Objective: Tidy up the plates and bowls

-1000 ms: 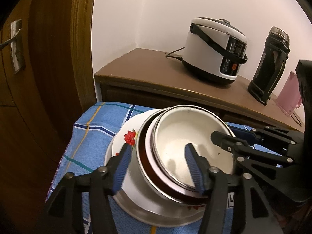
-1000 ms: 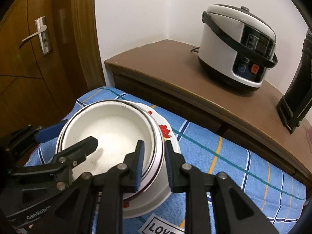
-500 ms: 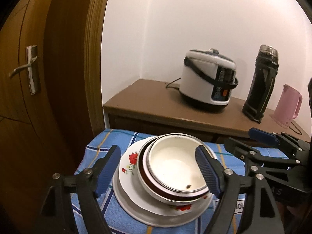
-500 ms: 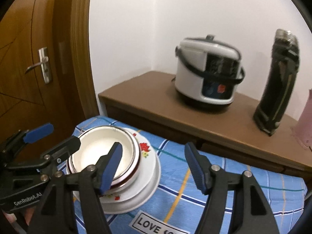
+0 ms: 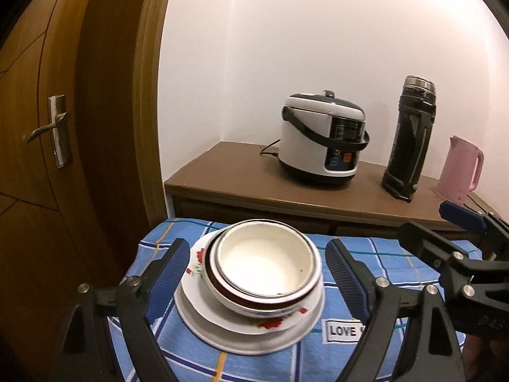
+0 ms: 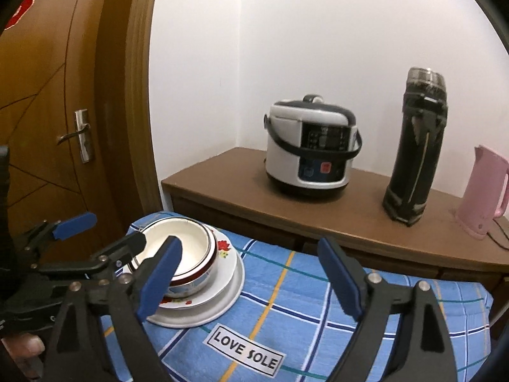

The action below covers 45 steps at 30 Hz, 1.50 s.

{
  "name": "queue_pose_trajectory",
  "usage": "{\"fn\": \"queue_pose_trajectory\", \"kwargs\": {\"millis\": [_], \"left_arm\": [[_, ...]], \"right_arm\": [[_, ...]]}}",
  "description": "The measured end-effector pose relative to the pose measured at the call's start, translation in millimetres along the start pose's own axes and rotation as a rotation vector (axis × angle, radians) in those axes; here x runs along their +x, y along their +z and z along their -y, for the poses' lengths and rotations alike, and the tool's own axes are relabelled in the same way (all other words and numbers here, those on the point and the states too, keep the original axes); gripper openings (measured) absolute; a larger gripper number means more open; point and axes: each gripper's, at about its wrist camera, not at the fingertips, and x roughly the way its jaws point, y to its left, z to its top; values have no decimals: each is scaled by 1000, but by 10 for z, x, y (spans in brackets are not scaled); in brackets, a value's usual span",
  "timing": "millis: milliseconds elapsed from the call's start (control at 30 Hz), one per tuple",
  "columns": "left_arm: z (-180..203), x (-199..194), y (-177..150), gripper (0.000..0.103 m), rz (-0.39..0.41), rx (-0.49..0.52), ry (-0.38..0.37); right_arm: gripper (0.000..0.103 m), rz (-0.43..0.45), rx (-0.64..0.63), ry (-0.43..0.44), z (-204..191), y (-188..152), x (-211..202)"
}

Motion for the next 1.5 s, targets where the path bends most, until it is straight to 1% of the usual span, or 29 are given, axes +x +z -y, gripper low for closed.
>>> {"fn": "queue_pose_trajectory", "kwargs": {"millis": [433, 667, 1167, 1500], "left_arm": [[217, -177, -23, 89, 0, 23, -32], [296, -210, -46, 89, -3, 31, -32], [355, -266, -40, 89, 2, 32, -25], [407, -266, -48, 89, -1, 44, -25]], "right_arm": [[93, 60, 14, -19, 113, -26, -369], [94, 75, 21, -23, 155, -43, -479], [95, 94, 43, -31, 279, -44, -625], [96, 93, 39, -37, 300, -45, -636]]}}
